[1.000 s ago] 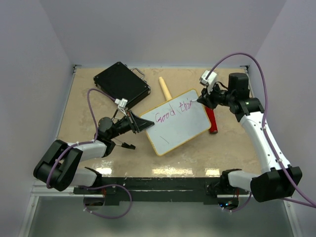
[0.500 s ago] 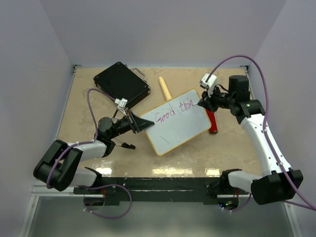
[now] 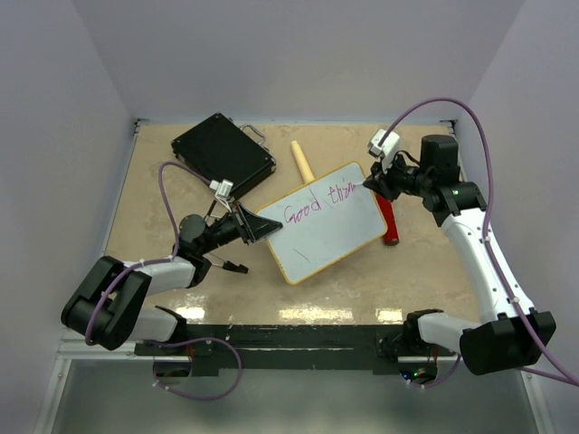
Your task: Write a sentence on the whiteboard
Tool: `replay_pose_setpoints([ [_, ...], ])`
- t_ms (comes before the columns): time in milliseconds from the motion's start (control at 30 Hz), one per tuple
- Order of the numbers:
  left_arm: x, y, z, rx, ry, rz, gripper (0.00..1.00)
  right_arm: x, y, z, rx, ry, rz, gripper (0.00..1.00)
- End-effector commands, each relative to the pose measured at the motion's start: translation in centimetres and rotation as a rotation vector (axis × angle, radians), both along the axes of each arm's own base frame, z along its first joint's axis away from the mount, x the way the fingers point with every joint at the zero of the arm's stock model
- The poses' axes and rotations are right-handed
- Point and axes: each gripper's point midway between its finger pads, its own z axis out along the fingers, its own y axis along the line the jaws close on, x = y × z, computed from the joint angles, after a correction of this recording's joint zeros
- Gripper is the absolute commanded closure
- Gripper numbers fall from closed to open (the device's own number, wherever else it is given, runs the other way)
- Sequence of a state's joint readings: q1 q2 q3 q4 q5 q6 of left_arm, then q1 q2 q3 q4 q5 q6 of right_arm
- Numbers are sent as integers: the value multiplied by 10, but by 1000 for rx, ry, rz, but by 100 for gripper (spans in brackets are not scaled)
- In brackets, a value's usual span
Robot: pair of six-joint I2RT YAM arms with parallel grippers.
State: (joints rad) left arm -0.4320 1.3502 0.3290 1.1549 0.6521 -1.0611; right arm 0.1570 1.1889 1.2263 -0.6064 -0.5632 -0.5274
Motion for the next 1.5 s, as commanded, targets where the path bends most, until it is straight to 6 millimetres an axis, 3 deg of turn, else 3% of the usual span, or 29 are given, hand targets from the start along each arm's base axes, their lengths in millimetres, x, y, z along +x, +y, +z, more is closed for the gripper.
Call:
replay_pose_setpoints([
  [0,-6,3,44,-91,-173,-13,100,14,-5,25,5,-85,-52,100],
  [300,-7,3,45,-92,-174,-18,100,22,-3,19,19,-82,-56,100],
  [633,-7,3,44,-91,-174,-16,100,10,12,7,37,-30,60,100],
  [900,-6,3,44,-89,-175,-12,100,-4,5,-15,-6,26,55,100],
  [1167,-7,3,44,-91,-176,-17,100,4,-8,-10,-35,-9,-34,100],
  [1467,-7,3,44,-91,-174,-18,100,27,-1,19,5,-80,-38,100],
])
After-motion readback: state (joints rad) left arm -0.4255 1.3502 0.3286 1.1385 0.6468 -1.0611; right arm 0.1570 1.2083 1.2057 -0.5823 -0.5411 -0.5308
